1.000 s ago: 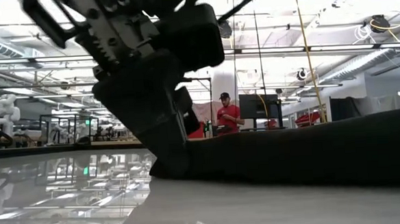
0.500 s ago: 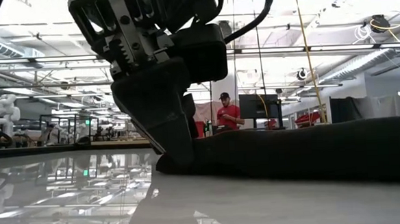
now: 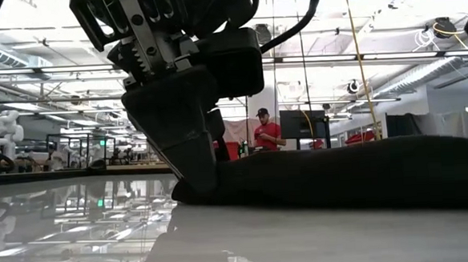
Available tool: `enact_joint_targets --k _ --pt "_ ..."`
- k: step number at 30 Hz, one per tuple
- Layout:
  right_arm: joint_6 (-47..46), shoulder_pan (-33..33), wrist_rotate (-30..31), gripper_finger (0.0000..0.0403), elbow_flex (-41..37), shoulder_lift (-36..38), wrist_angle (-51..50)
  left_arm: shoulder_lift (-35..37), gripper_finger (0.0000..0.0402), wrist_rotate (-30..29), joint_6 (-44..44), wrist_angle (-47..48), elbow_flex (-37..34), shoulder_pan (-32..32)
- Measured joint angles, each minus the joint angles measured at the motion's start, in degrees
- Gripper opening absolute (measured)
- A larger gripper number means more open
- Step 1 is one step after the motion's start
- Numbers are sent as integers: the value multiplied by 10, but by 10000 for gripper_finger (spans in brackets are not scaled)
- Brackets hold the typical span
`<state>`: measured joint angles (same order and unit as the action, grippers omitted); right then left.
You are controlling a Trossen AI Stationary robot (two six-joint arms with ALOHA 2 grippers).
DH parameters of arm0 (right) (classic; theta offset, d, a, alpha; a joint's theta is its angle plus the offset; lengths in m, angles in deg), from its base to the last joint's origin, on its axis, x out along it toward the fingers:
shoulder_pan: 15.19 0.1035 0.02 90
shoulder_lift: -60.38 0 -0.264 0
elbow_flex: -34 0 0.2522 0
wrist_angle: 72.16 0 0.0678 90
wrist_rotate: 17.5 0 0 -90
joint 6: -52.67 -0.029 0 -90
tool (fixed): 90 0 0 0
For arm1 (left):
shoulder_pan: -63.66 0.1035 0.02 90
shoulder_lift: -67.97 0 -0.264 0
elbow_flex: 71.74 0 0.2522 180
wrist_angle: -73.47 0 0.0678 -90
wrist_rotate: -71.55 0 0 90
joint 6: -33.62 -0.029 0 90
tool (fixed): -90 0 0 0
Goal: Roll towel into tight, uniform cylinder
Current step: Roll the black towel
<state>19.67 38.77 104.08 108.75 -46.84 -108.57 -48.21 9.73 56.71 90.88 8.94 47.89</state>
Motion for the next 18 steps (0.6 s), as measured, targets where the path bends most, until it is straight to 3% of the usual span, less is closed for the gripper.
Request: enact_joint_targets --k 11,18 --pt "-92 -5 -25 147 -53 3 30 1 2 21 -15 -2 0 0" --pt "-93 -35 -122 20 -59 4 68 1 2 20 -51 35 2 -11"
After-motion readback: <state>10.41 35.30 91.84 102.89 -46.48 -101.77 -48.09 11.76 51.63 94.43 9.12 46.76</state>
